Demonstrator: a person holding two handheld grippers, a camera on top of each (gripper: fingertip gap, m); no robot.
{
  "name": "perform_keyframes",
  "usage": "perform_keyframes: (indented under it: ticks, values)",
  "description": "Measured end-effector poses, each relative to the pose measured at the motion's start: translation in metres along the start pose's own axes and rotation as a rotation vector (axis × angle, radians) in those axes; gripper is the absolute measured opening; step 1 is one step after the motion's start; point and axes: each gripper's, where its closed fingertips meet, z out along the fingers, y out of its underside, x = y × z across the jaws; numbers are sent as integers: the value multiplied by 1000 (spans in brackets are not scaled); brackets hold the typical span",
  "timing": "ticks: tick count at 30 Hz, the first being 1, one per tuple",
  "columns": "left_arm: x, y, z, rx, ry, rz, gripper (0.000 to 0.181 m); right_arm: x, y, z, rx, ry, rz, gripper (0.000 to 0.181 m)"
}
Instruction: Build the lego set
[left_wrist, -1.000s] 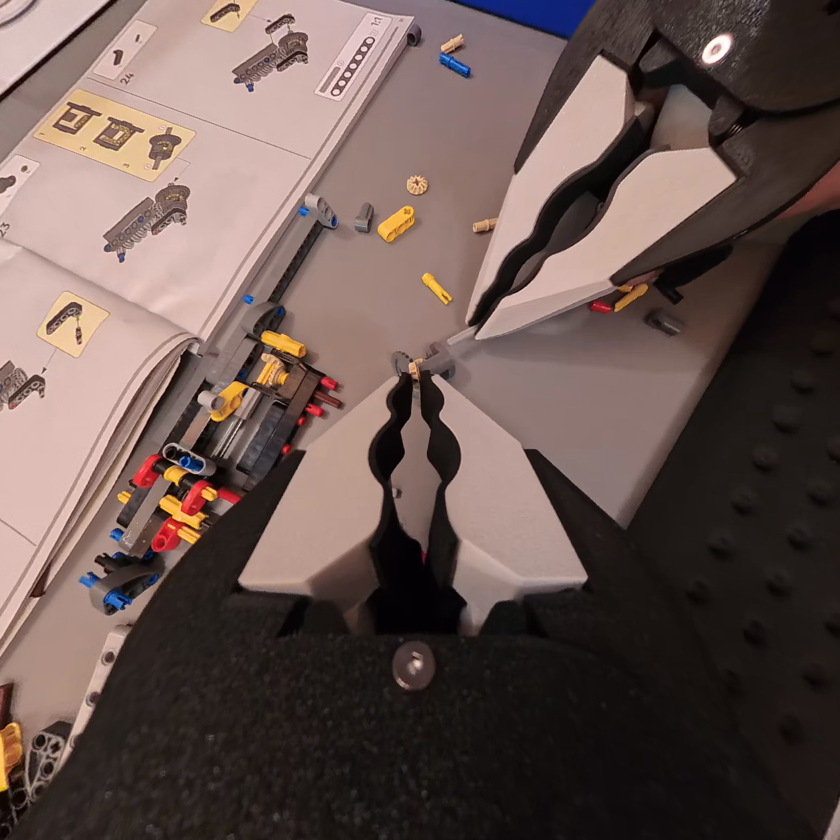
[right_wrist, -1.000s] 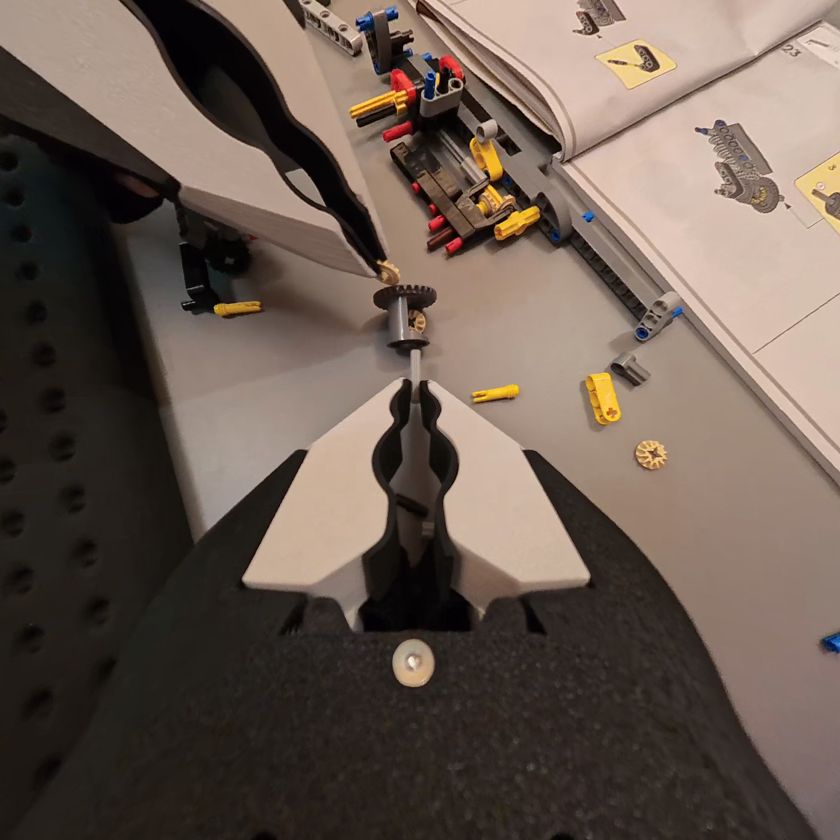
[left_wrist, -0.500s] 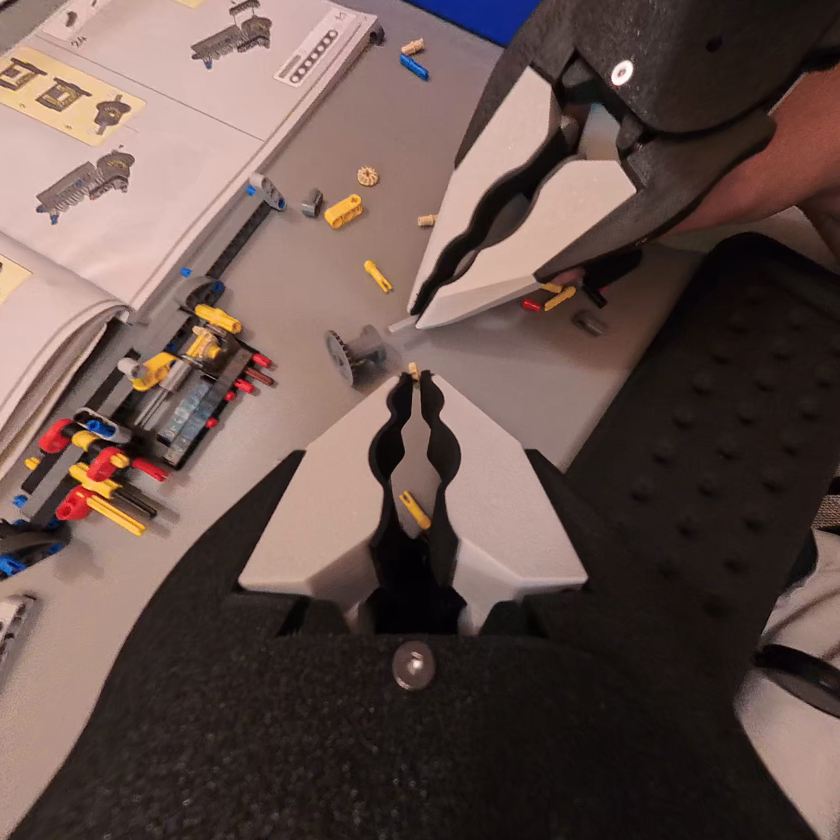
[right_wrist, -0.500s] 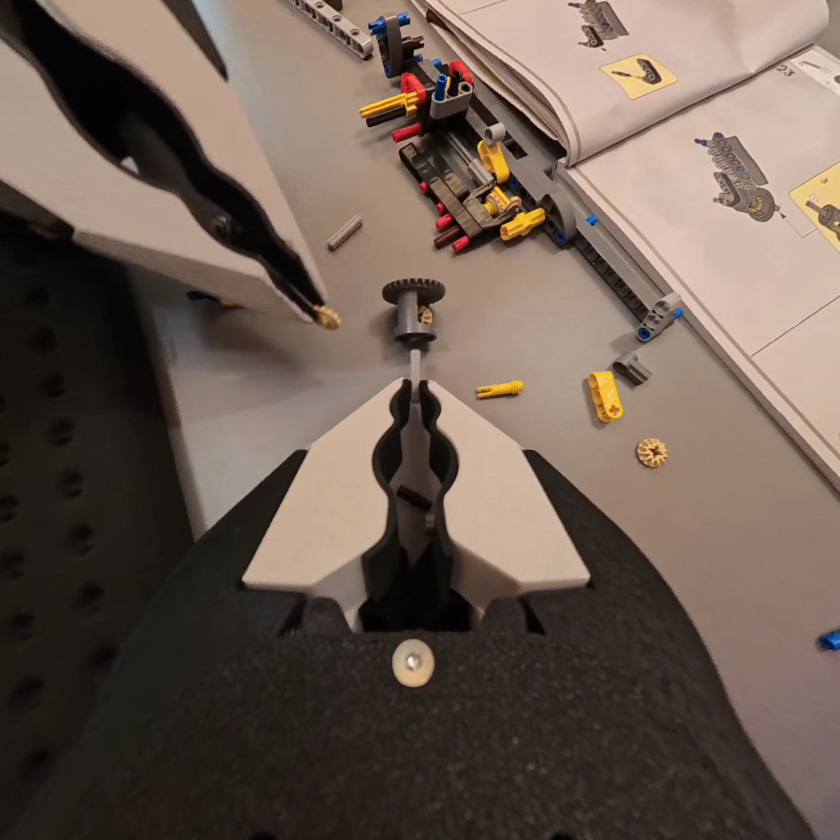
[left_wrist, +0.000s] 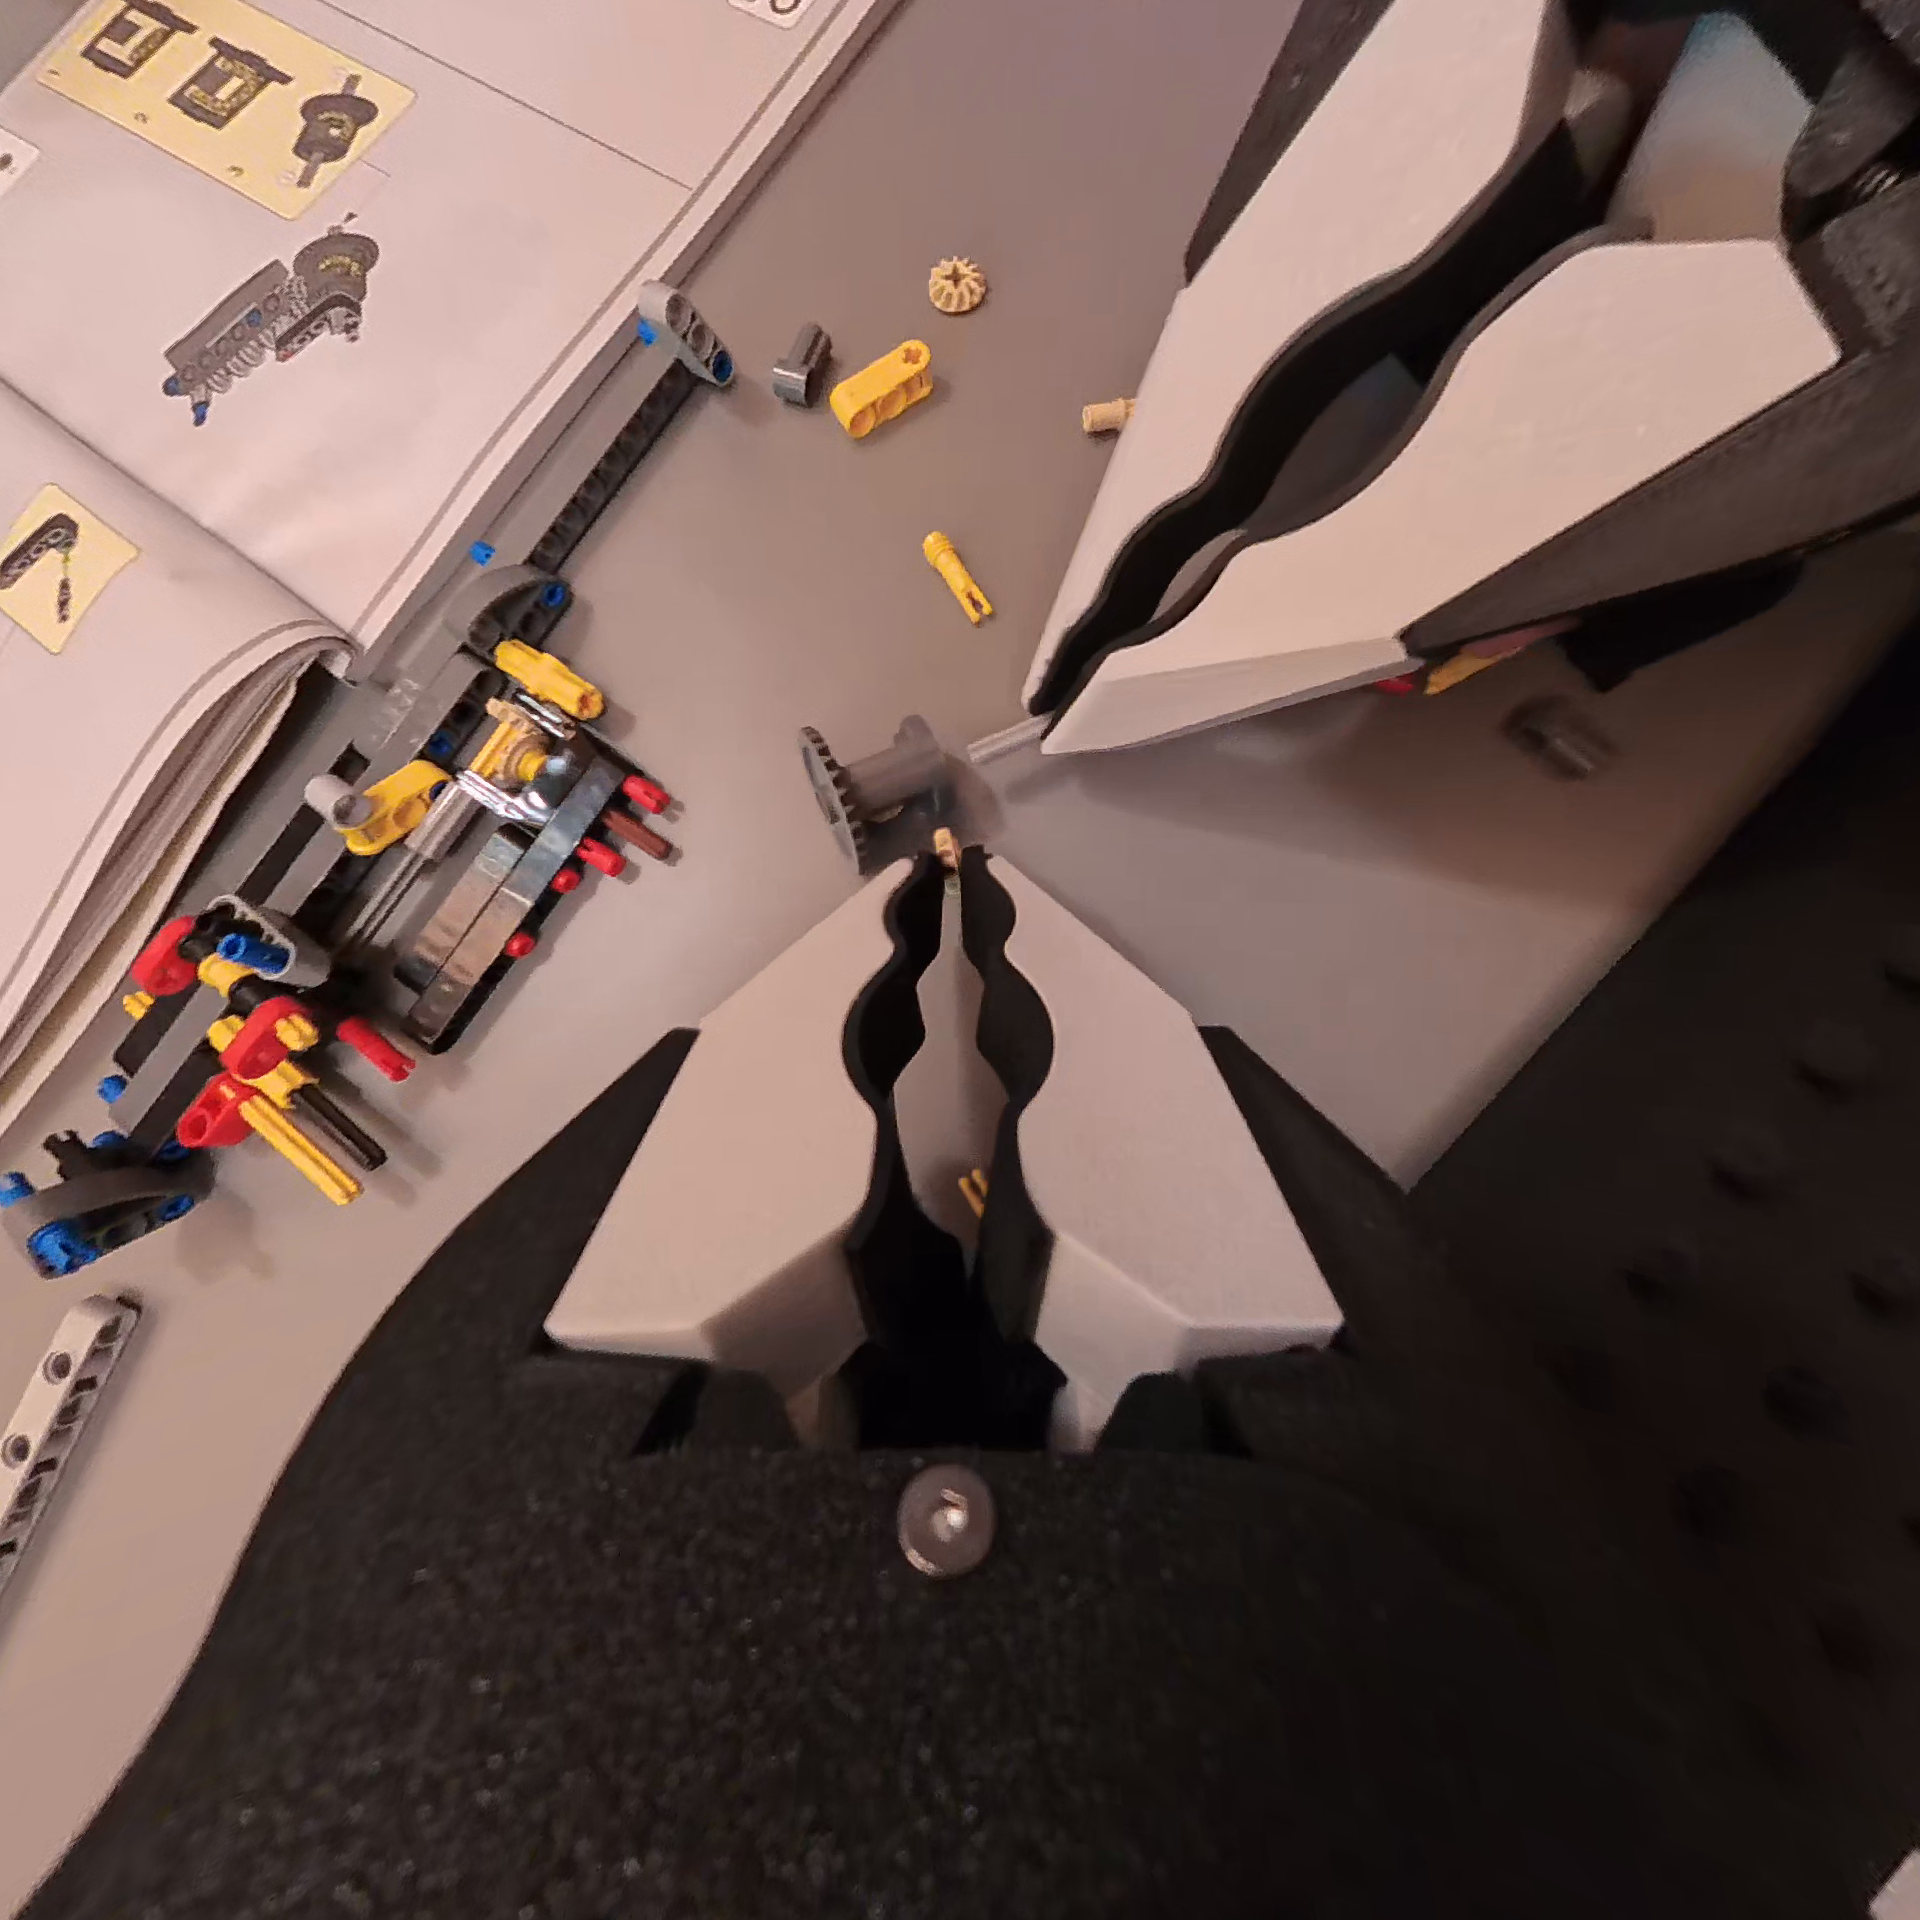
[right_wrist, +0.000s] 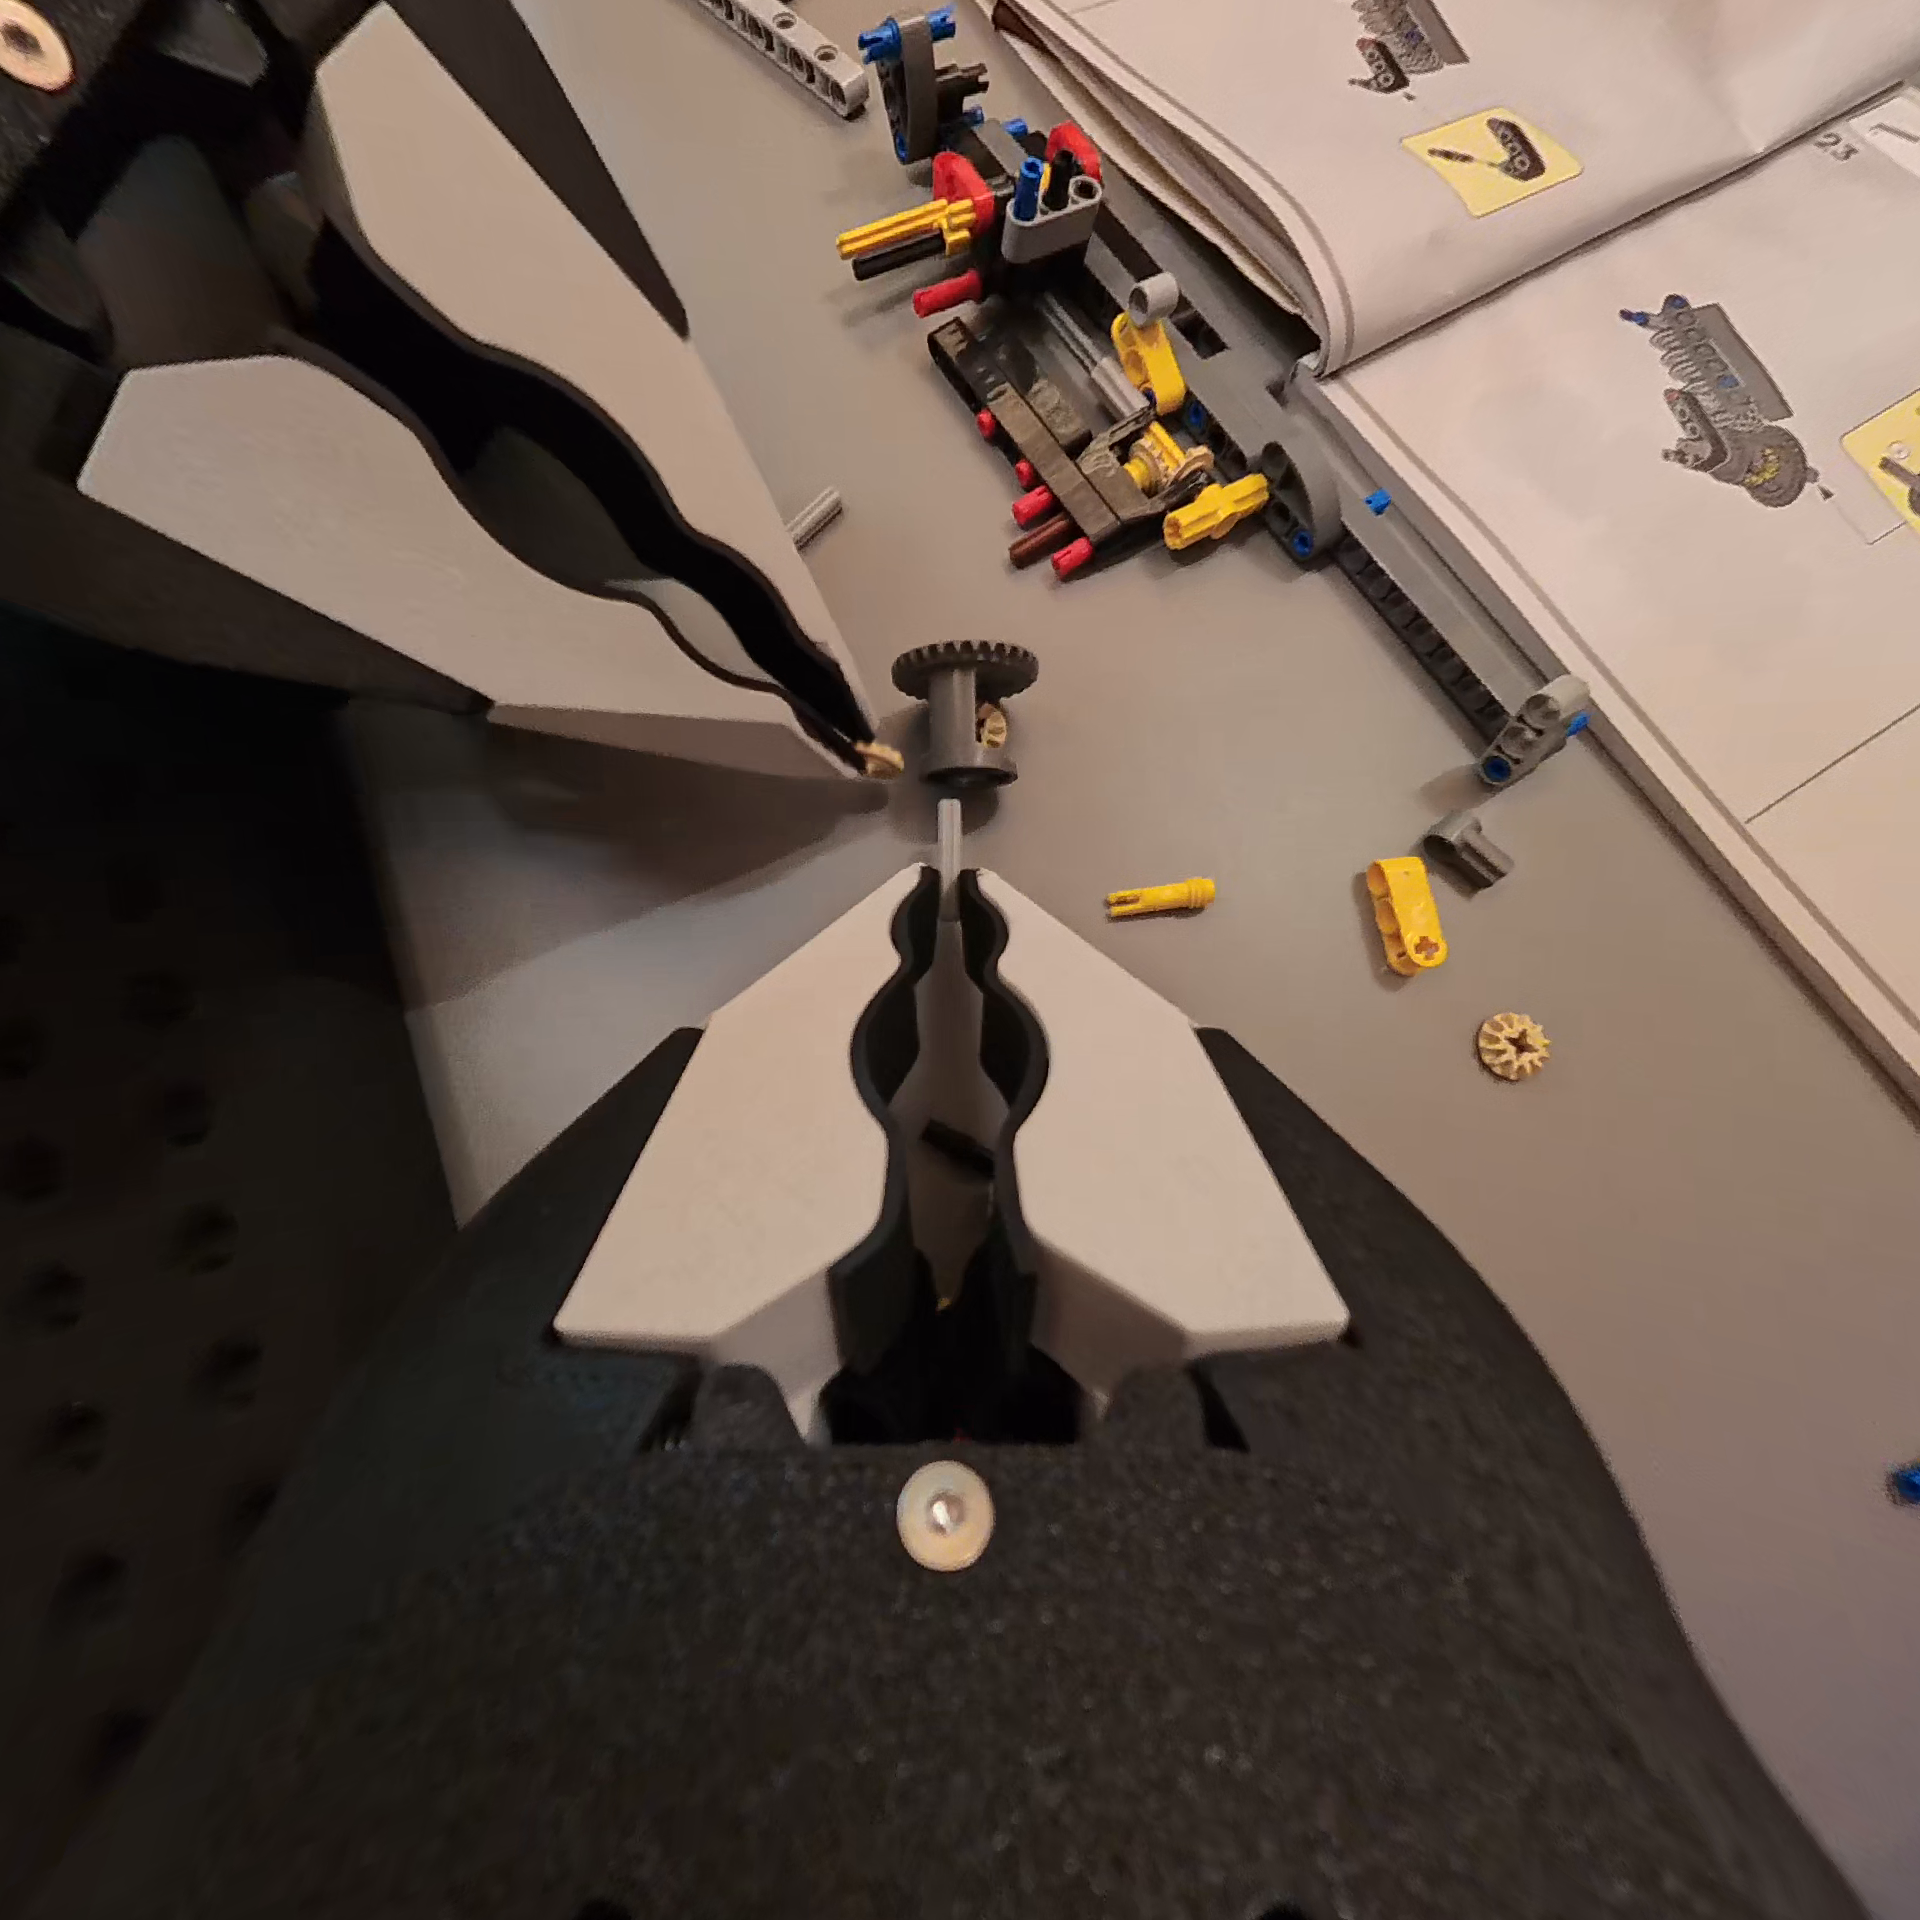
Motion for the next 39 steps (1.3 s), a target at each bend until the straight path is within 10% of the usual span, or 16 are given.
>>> perform_keyframes:
  ticks: [39]
  values:
    - [1,6,-1,-7,-29,63,2,0,9,6,-76,-70,29,4]
